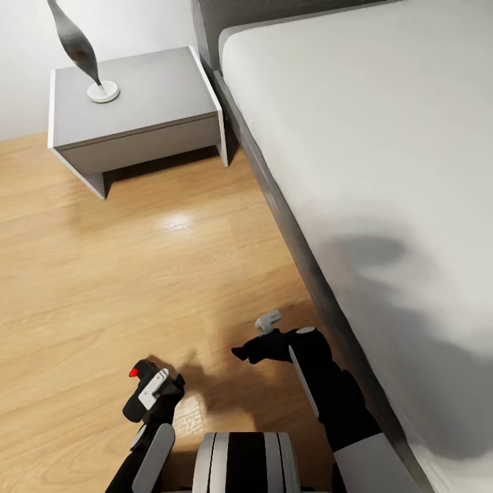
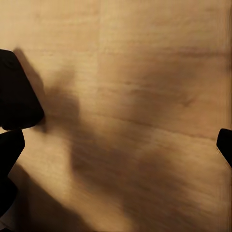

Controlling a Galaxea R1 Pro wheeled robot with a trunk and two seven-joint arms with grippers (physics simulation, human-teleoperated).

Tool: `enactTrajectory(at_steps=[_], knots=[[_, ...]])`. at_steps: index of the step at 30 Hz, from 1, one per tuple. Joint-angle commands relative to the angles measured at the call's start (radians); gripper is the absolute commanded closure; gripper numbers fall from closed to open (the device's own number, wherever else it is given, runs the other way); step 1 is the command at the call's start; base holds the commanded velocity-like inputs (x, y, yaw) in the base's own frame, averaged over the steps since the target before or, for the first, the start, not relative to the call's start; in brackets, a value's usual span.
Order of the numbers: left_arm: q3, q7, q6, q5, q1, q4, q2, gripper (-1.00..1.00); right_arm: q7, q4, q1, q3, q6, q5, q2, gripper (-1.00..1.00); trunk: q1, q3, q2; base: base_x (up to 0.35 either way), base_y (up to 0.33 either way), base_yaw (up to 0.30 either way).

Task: Attach the digital camera to the camera tripod in the bedroom.

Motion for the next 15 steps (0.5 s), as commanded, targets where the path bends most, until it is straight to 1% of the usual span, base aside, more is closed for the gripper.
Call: enactTrajectory(at_steps=[1, 15], knots=[[0.000, 0.001, -0.005, 0.010, 0.000, 0.000, 0.000, -1.00, 0.008, -0.001, 0.000, -0.001, 0.003, 0.010, 0.000, -1.00, 0.000, -0.001, 0.000, 0.058, 0.000, 0.000], [0.000, 0.001, -0.006, 0.009, 0.000, 0.000, 0.000, -1.00, 0.009, -0.001, 0.000, -0.001, 0.004, 0.010, 0.000, -1.00, 0.000, -0.001, 0.000, 0.015, 0.000, 0.000]])
